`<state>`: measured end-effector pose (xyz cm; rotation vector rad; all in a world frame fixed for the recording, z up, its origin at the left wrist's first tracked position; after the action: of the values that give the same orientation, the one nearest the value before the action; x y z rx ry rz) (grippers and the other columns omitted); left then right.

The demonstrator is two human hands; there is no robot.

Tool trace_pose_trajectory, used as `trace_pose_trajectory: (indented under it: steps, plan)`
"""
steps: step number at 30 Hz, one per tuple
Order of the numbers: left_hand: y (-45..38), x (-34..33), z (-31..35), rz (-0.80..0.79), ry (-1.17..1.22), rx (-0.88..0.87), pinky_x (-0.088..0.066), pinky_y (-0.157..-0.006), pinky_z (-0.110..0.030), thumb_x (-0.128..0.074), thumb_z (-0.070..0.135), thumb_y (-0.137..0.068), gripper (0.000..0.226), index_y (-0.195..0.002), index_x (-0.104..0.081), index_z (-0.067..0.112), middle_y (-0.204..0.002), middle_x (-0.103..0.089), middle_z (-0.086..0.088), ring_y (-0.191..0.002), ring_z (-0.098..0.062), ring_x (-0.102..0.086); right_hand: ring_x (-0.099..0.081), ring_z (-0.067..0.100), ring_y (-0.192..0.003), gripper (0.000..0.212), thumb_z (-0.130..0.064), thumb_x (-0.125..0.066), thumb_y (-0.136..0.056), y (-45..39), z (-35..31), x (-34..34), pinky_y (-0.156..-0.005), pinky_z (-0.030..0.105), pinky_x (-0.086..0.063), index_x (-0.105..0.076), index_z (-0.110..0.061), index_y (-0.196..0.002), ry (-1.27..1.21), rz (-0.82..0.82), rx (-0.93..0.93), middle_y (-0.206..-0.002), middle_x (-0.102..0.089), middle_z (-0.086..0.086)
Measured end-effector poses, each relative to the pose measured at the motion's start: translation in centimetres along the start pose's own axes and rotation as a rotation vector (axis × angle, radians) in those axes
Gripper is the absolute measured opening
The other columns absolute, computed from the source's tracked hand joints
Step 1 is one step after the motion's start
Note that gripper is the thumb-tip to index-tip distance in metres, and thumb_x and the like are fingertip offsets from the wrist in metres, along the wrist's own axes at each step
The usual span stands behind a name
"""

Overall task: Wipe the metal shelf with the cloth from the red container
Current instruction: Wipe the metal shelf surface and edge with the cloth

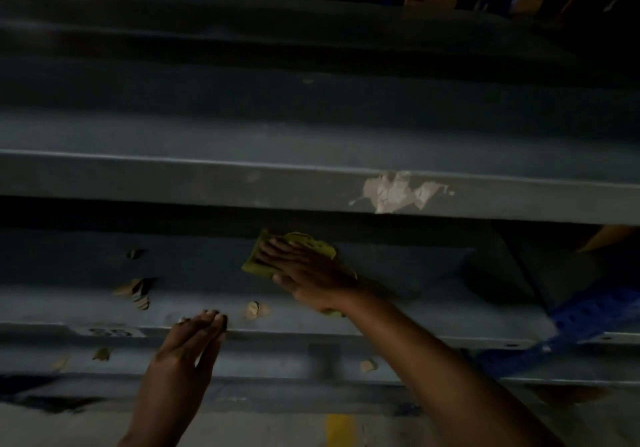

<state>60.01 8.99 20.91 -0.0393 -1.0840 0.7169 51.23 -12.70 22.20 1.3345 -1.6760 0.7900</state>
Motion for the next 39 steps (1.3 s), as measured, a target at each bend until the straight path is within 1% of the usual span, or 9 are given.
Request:
trace_pose_trajectory:
  steps: [5, 8, 11, 14, 21, 27, 30, 34, 39]
  plan:
    - [0.2, -0.1, -0.8, -0.025, 0.012, -0.041, -0.030, -0.107, -0.018, -0.060, 0.015, -0.089, 0.024, -0.109, -0.071, 0.009, -0.112, -0.068, -0.008, -0.107, -0.017, -0.062, -0.002, 0.006, -0.147, 0.049, -0.029, -0.037, -0.104, 1.3, -3.4, -1.0, -0.116, 0.018, 0.007, -0.023, -0.024, -0.151, -0.043, -0.062, 0.107, -0.161, -0.012, -0.005]
    - [0.2, 0.4, -1.0, -0.110, 0.050, -0.048, -0.034, -0.107, -0.021, -0.069, 0.009, -0.082, 0.029, -0.111, -0.071, 0.013, -0.116, -0.068, -0.006, -0.110, -0.014, -0.059, -0.011, 0.006, -0.146, 0.048, -0.036, -0.035, -0.103, 1.6, -3.0, -0.9, -0.118, 0.023, 0.000, -0.026, -0.032, -0.150, -0.142, -0.022, -0.037, -0.160, -0.018, -0.010]
    - [0.3, 1.5, -1.5, -0.146, 0.070, -0.084, -0.051, -0.093, -0.035, -0.068, 0.011, -0.084, 0.034, -0.117, -0.068, 0.019, -0.122, -0.065, -0.004, -0.112, -0.017, -0.060, -0.005, -0.001, -0.143, 0.048, -0.033, -0.032, -0.105, 0.2, -2.8, -0.2, -0.116, 0.018, 0.008, -0.014, -0.038, -0.149, -0.078, 0.044, -0.157, -0.157, -0.010, -0.018]
    - [0.1, 2.4, -2.5, -0.164, -0.001, -0.160, -0.056, -0.084, -0.040, -0.066, 0.008, -0.083, 0.040, -0.122, -0.064, 0.017, -0.123, -0.063, -0.008, -0.111, -0.026, -0.061, -0.006, 0.003, -0.146, 0.050, -0.031, -0.032, -0.105, -1.8, -2.9, -0.5, -0.117, 0.020, 0.007, -0.016, -0.026, -0.153, -0.040, 0.085, -0.217, -0.161, -0.009, -0.010]
    - [-0.3, 2.1, -3.6, -0.168, -0.037, -0.270, -0.060, -0.071, -0.037, -0.044, 0.016, -0.084, 0.041, -0.118, -0.066, 0.011, -0.119, -0.065, -0.006, -0.105, -0.025, -0.065, -0.004, -0.005, -0.140, 0.049, -0.032, -0.034, -0.105, -0.4, -4.2, -0.7, -0.094, -0.002, 0.019, -0.018, -0.031, -0.151, -0.032, 0.083, -0.230, -0.159, -0.011, -0.015]
    - [-0.3, 2.0, -3.7, -0.157, -0.010, -0.235, -0.060, -0.070, -0.038, -0.046, 0.020, -0.085, 0.038, -0.114, -0.069, 0.012, -0.115, -0.067, -0.005, -0.103, -0.023, -0.065, -0.015, 0.000, -0.142, 0.046, -0.036, -0.038, -0.104, 2.3, -3.7, -0.8, -0.111, 0.010, 0.002, -0.029, -0.034, -0.148, -0.145, 0.077, -0.301, -0.154, -0.022, -0.019]
    - [-0.6, 2.0, -3.7, -0.156, -0.001, -0.215, -0.060, -0.074, -0.034, -0.049, 0.020, -0.085, 0.036, -0.114, -0.069, 0.012, -0.114, -0.067, -0.005, -0.103, -0.019, -0.064, -0.013, 0.000, -0.142, 0.048, -0.029, -0.040, -0.104, 0.9, -2.9, 0.1, -0.106, 0.005, 0.009, -0.027, -0.026, -0.150, -0.017, 0.135, -0.250, -0.150, -0.015, -0.020]
    - [-0.3, 2.2, -3.4, -0.176, -0.013, -0.199, -0.057, -0.080, -0.030, -0.042, 0.027, -0.086, 0.041, -0.113, -0.070, 0.014, -0.112, -0.068, -0.003, -0.102, -0.017, -0.065, 0.001, 0.003, -0.145, 0.053, -0.030, -0.033, -0.105, -0.5, -1.7, 0.2, -0.111, 0.014, 0.015, -0.012, -0.020, -0.153, 0.126, 0.132, -0.239, -0.161, -0.004, -0.007]
    - [-0.4, 2.1, -3.1, -0.181, -0.006, -0.151, -0.058, -0.078, -0.032, -0.041, 0.029, -0.087, 0.041, -0.109, -0.072, 0.012, -0.110, -0.068, -0.004, -0.101, -0.018, -0.065, 0.004, -0.002, -0.143, 0.053, -0.032, -0.034, -0.105, 0.1, -2.9, -1.0, -0.112, 0.014, 0.015, -0.013, -0.024, -0.153, 0.058, 0.075, -0.159, -0.160, -0.001, -0.011]
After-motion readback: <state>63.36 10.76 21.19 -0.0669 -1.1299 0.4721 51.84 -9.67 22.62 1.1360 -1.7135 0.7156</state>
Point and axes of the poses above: each hand's wrist, its own y-axis away from the middle knuckle, its own x-axis out of the back of the hand, z = x × y, the point moved 4 cm from there along -y, towards the middle knuckle
